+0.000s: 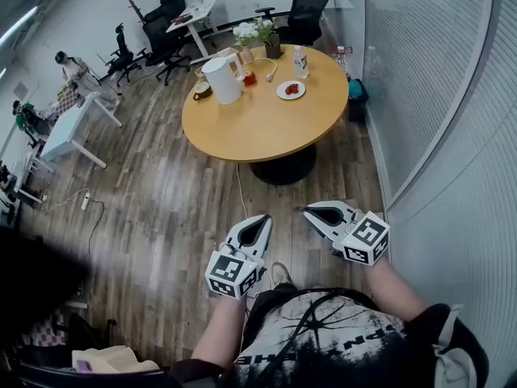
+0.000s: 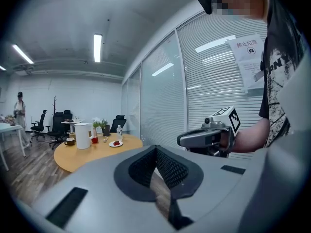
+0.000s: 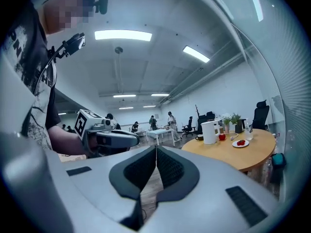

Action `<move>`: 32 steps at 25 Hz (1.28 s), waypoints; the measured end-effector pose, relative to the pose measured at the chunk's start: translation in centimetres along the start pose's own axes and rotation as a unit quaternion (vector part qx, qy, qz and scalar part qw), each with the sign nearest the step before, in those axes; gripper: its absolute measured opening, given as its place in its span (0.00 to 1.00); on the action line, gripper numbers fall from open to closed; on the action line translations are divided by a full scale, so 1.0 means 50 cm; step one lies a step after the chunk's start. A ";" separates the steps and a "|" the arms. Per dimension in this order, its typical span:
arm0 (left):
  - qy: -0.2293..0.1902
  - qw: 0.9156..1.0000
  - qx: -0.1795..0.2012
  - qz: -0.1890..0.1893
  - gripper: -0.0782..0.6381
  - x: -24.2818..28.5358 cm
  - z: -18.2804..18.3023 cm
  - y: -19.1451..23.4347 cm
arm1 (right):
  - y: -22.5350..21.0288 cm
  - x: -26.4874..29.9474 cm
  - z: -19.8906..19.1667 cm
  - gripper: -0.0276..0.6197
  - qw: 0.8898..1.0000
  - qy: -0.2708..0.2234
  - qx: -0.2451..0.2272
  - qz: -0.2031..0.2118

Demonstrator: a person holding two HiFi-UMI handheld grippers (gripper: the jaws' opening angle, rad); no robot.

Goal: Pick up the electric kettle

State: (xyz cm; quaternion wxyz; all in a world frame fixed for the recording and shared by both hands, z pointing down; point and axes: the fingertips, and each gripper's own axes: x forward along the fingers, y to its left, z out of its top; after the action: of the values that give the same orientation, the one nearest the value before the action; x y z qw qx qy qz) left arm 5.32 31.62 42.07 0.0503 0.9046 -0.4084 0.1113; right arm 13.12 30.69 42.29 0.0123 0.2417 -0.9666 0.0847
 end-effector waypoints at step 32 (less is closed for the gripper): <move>-0.012 0.999 -0.008 -0.040 0.11 0.069 0.004 0.269 | -0.121 0.248 0.039 0.08 0.999 -0.024 0.012 -0.023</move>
State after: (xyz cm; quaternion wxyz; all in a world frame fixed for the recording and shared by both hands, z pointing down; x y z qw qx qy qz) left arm -2.50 20.17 42.71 0.0574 0.9211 -0.3730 0.0953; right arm 5.07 19.34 42.14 -0.0123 0.2663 -0.9596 0.0903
